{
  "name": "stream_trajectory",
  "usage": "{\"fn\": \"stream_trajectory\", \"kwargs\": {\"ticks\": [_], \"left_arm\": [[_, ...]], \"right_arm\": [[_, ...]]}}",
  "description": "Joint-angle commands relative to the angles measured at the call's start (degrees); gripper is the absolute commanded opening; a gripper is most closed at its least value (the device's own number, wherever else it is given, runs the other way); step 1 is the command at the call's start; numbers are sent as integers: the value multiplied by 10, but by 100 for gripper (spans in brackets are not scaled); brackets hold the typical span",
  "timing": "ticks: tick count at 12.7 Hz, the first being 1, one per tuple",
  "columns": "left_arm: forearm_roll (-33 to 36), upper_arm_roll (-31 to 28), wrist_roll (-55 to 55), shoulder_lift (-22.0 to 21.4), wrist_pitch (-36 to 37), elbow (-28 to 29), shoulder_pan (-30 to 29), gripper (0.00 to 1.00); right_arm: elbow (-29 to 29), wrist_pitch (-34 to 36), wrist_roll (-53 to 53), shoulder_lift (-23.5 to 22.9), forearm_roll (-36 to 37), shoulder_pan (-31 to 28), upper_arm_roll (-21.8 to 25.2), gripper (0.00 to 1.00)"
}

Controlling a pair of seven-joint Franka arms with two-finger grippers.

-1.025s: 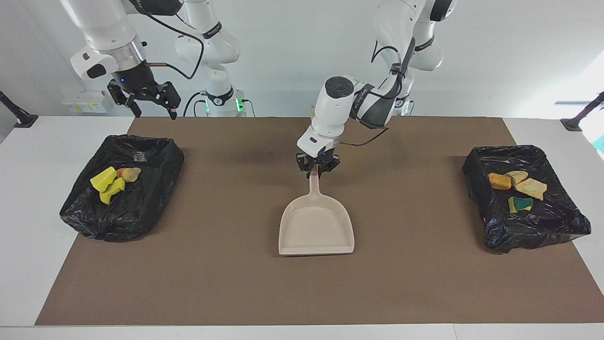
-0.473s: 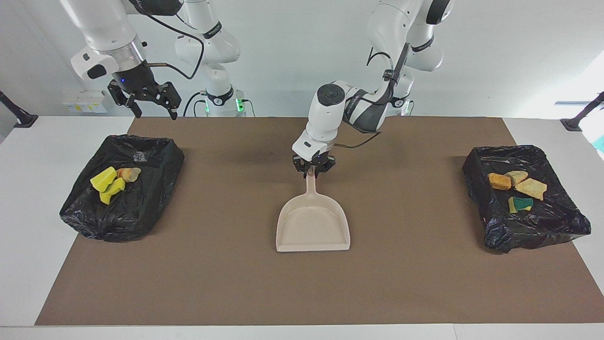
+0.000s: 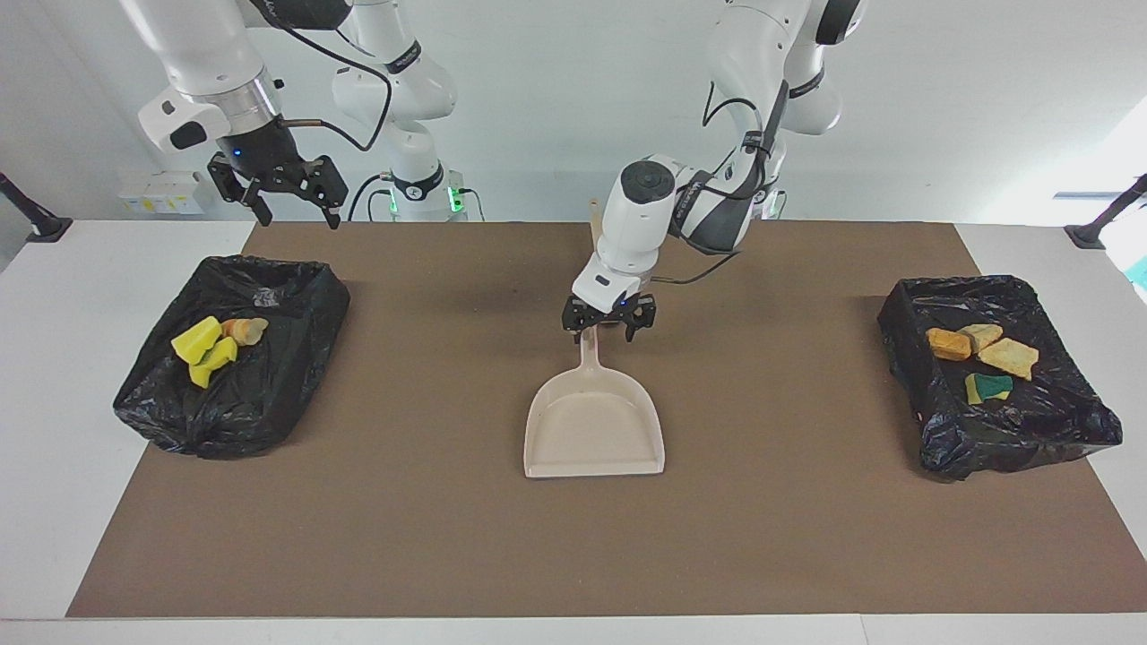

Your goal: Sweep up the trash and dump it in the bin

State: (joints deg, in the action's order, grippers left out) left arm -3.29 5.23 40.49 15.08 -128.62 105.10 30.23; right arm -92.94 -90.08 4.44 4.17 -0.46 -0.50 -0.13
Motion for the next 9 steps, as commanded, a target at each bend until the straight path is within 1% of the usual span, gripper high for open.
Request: {"fn": "stream_trajectory", "kwargs": {"ticks": [1, 5, 9], "left_arm": [[2, 2, -42, -52, 57, 7, -49, 100], [1, 3, -208, -120, 199, 9, -140, 100], [1, 2, -328, -157, 278, 9, -235, 100]], "right_arm": [[3, -9, 7, -3, -3, 0, -1, 100], [3, -9, 6, -3, -4, 1, -1, 100], [2, -7, 6, -2, -4, 1, -1, 100]]}}
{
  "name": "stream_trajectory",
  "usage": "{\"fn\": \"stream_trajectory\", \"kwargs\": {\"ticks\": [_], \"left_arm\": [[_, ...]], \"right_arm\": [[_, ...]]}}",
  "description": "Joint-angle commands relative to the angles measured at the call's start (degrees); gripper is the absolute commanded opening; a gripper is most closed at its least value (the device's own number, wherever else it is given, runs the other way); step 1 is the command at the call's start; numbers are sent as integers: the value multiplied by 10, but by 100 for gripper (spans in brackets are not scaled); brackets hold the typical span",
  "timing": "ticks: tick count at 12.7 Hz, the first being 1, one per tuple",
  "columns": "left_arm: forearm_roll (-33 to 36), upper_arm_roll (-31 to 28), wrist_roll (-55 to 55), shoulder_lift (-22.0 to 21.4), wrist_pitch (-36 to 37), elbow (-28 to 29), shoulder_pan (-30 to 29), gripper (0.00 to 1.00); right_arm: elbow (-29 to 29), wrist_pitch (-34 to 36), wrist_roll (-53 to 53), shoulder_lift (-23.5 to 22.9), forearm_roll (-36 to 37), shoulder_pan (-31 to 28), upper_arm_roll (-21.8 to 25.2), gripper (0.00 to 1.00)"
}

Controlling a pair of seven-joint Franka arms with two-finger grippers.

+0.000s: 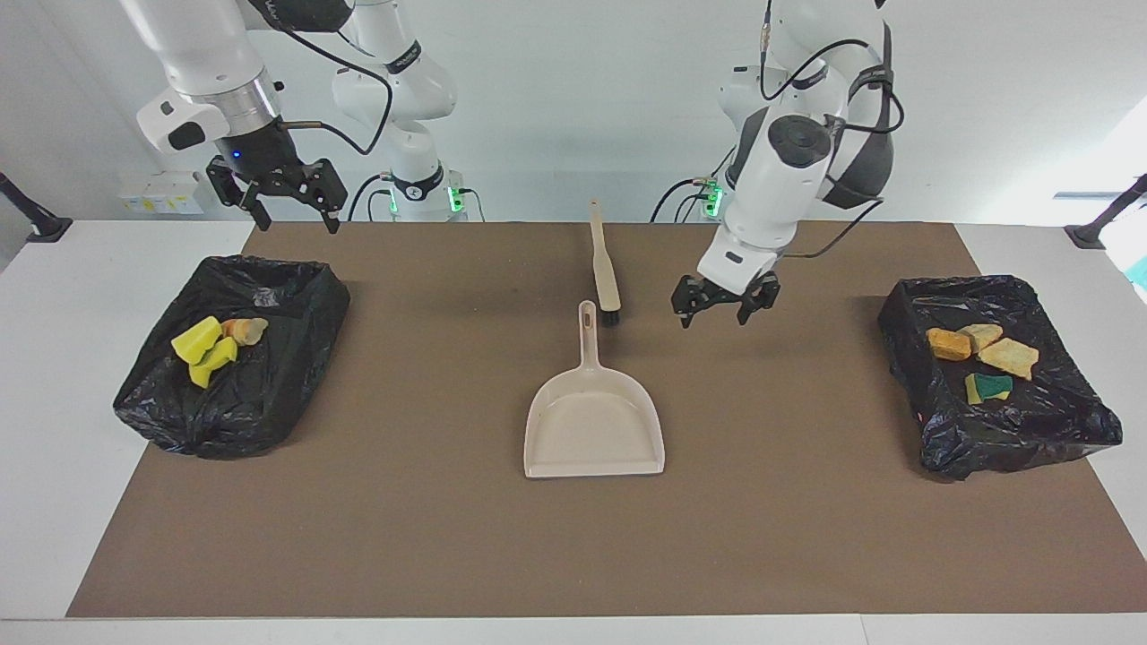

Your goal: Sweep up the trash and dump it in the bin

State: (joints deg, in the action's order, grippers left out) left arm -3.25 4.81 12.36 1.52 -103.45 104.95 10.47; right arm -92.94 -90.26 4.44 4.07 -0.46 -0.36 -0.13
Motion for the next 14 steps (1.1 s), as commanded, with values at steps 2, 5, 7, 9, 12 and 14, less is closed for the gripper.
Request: {"fn": "stream_trajectory", "kwargs": {"ticks": [2, 5, 7, 9, 12, 14], "left_arm": [[1, 6, -94, -30, 37, 11, -85, 100], [1, 6, -89, -33, 62, -34, -106, 100], [1, 5, -89, -36, 115, -81, -119, 100], [2, 5, -88, -49, 164, -119, -119, 100], [2, 4, -89, -79, 192, -123, -119, 100], [2, 4, -92, -94, 230, -124, -119, 100]], "right_arm": [[2, -4, 6, -1, -4, -1, -1, 100], [-3, -4, 6, 1, -4, -1, -1, 100], [-4, -4, 6, 1, -4, -1, -1, 100], [-4, -4, 6, 1, -4, -1, -1, 100], [-4, -4, 6, 1, -4, -1, -1, 100], [-4, -4, 6, 1, -4, -1, -1, 100]]}}
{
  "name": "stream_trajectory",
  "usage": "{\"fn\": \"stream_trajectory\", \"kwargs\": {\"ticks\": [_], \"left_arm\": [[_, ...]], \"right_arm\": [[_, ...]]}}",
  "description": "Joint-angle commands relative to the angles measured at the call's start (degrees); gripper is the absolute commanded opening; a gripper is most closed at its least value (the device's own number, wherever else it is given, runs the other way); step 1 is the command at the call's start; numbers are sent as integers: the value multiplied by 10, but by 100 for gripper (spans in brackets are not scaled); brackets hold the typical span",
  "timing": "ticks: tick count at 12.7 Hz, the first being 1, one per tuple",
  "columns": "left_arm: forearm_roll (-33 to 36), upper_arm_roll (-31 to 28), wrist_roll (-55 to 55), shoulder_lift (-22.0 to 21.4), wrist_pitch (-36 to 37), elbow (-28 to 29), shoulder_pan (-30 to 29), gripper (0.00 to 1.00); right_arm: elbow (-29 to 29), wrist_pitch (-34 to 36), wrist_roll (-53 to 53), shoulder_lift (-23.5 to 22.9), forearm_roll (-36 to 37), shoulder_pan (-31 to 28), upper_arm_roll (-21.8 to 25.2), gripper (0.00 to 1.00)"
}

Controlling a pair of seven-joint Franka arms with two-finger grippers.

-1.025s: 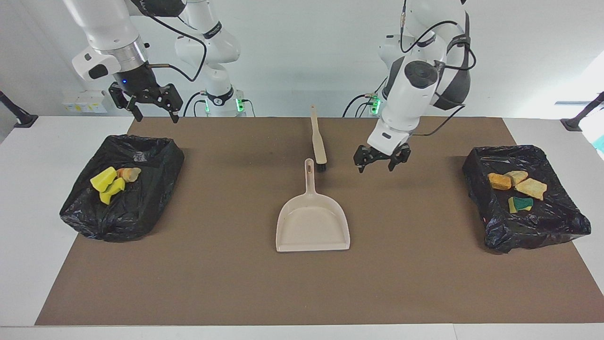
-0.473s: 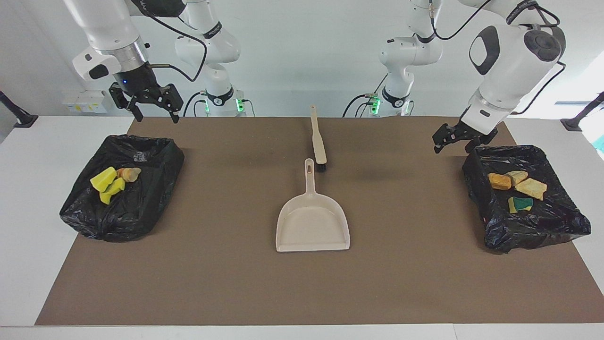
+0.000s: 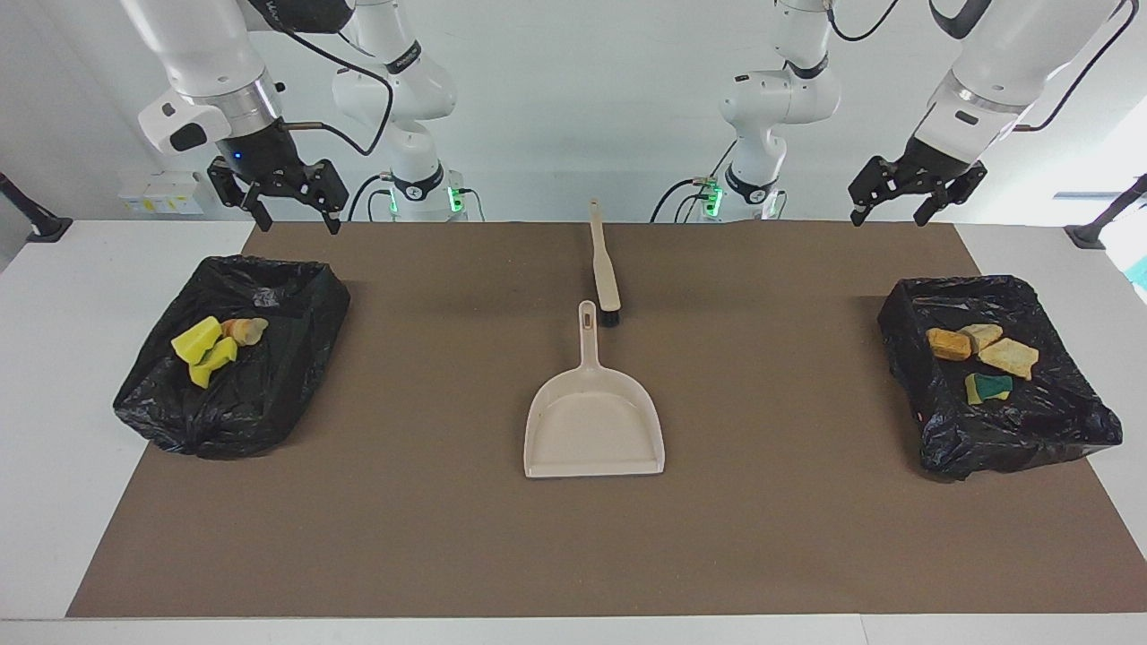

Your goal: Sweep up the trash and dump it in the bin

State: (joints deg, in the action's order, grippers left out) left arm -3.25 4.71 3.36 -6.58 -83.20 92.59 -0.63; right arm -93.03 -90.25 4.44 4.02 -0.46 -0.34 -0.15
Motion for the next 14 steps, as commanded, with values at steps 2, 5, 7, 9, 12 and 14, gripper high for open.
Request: {"fn": "stream_trajectory", "kwargs": {"ticks": [2, 5, 7, 9, 12, 14], "left_arm": [[-5, 7, 2, -38, 8, 16, -8, 100], [-5, 6, 2, -41, -3, 20, -16, 100], [-4, 7, 1, -40, -8, 17, -17, 100], [-5, 7, 2, -39, -25, 20, -24, 100], [-4, 7, -6, -37, -33, 18, -29, 100], [-3, 7, -5, -37, -33, 18, -29, 100]], "right_arm": [[-3, -4, 6, 2, -4, -1, -2, 100], [-3, -4, 6, 2, -4, -1, -2, 100], [-3, -3, 6, 2, -4, -1, -2, 100], [-3, -3, 6, 2, -4, -1, -2, 100], [-3, -3, 6, 2, -4, -1, -2, 100], [-3, -2, 6, 2, -4, -1, -2, 100]]}}
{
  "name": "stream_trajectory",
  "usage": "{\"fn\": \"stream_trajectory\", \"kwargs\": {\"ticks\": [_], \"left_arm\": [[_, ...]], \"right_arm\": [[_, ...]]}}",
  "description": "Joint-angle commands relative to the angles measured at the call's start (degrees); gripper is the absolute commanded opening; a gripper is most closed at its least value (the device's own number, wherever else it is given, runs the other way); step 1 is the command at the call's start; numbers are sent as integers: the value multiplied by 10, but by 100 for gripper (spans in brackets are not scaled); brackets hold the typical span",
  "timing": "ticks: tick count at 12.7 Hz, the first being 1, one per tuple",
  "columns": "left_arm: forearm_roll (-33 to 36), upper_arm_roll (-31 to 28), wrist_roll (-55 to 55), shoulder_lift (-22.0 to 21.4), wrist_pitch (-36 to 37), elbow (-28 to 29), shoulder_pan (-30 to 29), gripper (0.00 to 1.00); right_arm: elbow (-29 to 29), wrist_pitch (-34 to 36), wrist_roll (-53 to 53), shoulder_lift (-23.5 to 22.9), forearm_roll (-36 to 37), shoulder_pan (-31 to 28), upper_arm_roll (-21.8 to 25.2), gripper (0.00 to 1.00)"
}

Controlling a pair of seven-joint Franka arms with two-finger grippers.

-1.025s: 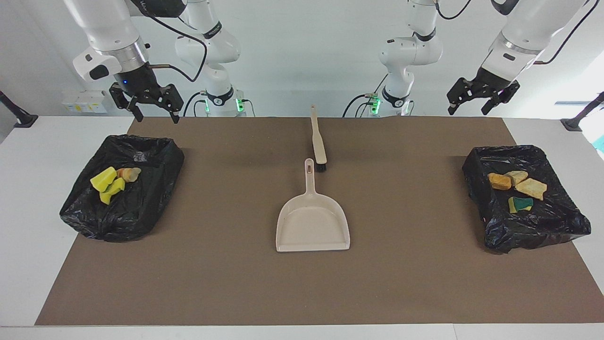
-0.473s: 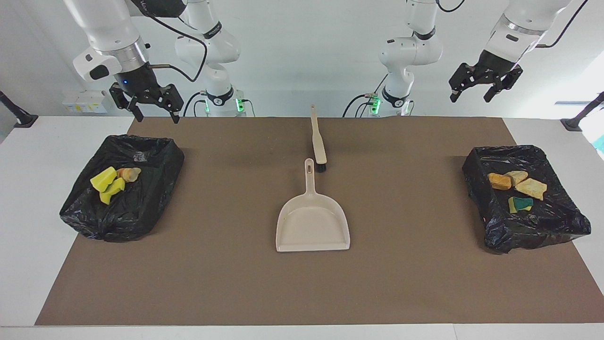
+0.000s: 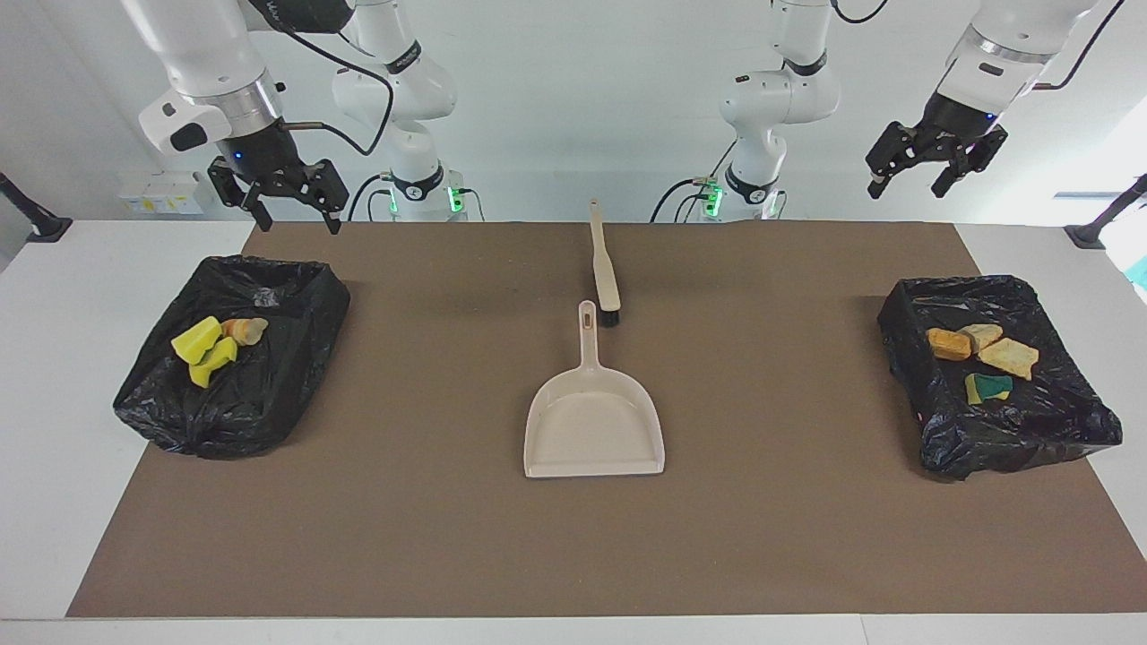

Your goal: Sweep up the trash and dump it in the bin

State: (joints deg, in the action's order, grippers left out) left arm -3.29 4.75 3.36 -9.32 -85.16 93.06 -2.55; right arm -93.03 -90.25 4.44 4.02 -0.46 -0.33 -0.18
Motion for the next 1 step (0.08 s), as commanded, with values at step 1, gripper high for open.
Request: {"fn": "stream_trajectory", "kwargs": {"ticks": [1], "left_arm": [[-2, 6, -5, -10, -13, 14, -10, 100]], "right_arm": [[-3, -2, 6, 2, -4, 0, -2, 100]]}}
